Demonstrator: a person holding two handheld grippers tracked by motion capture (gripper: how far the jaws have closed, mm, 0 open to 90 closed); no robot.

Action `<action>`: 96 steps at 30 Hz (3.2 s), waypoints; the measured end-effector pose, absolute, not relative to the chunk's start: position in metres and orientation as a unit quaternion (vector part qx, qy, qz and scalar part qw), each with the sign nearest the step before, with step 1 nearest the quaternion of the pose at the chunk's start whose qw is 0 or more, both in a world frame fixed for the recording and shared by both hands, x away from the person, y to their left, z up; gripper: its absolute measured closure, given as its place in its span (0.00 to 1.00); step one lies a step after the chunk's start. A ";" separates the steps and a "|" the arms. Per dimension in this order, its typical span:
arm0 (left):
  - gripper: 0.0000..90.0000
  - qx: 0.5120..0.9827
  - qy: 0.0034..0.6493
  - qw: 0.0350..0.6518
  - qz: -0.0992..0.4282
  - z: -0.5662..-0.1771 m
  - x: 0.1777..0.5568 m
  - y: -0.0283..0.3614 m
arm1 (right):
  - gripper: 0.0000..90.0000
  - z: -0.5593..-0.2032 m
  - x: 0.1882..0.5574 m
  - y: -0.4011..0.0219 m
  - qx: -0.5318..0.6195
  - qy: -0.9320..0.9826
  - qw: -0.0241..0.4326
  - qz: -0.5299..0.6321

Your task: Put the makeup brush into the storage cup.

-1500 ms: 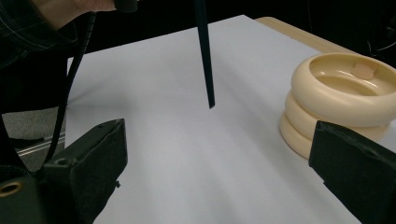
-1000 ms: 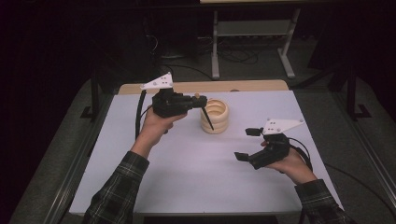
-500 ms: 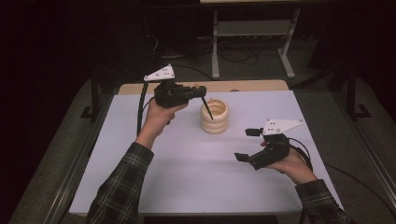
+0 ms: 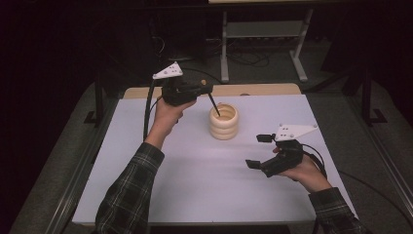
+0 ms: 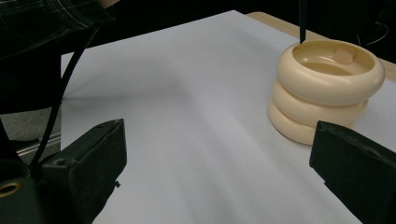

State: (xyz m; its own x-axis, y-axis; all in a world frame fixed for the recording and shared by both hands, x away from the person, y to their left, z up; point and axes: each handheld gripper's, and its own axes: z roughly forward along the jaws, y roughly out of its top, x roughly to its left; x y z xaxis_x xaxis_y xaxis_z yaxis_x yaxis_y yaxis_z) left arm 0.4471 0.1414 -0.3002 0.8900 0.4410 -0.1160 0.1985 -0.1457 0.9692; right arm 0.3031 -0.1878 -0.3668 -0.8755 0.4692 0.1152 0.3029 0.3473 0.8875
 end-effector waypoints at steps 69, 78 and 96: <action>0.07 0.778 0.239 0.571 0.107 -0.336 0.455 0.136 | 0.04 -0.367 0.302 -0.191 0.236 0.817 0.080 0.521; 0.00 0.781 0.237 0.568 0.106 -0.327 0.440 0.150 | 0.04 -0.367 0.302 -0.190 0.235 0.818 0.080 0.519; 0.00 0.792 0.243 0.548 0.117 -0.330 0.394 0.186 | 0.04 -0.366 0.302 -0.190 0.238 0.816 0.086 0.520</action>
